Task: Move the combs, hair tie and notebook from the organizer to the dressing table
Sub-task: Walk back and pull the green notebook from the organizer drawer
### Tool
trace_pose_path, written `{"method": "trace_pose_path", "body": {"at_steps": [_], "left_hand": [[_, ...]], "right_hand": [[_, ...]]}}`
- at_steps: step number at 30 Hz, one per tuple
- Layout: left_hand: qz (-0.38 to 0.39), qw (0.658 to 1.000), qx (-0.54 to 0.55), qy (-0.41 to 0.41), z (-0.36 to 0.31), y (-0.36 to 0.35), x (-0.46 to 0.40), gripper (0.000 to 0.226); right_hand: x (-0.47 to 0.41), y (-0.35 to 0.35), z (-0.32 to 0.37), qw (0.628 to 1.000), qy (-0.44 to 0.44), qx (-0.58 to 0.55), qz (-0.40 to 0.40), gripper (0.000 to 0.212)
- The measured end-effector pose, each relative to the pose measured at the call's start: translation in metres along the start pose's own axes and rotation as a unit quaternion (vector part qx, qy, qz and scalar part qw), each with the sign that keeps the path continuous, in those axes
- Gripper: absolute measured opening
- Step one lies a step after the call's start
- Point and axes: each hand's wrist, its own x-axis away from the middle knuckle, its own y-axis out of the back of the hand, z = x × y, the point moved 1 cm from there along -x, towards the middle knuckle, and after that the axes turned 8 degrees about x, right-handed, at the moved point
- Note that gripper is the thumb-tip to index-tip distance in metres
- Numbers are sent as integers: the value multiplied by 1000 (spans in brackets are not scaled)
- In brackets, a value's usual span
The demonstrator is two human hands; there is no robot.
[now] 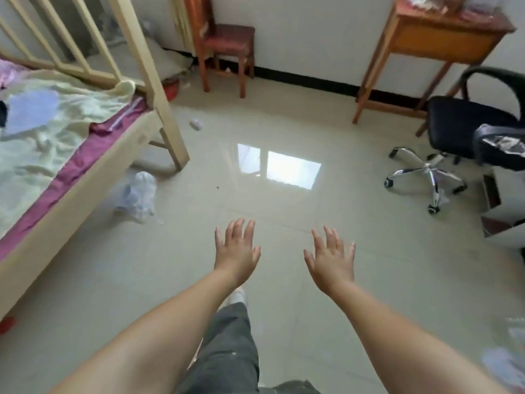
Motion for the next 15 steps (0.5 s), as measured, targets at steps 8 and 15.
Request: {"method": "trace_pose_path", "body": {"at_steps": [8, 15], "left_hand": [[36, 988, -50, -140, -99, 28, -236, 61], [70, 968, -64, -234, -241, 41, -417, 60]], "right_hand": [[-179, 60, -75, 989, -134, -50, -33, 57], [-316, 117, -189, 970, -226, -70, -59, 57]]}}
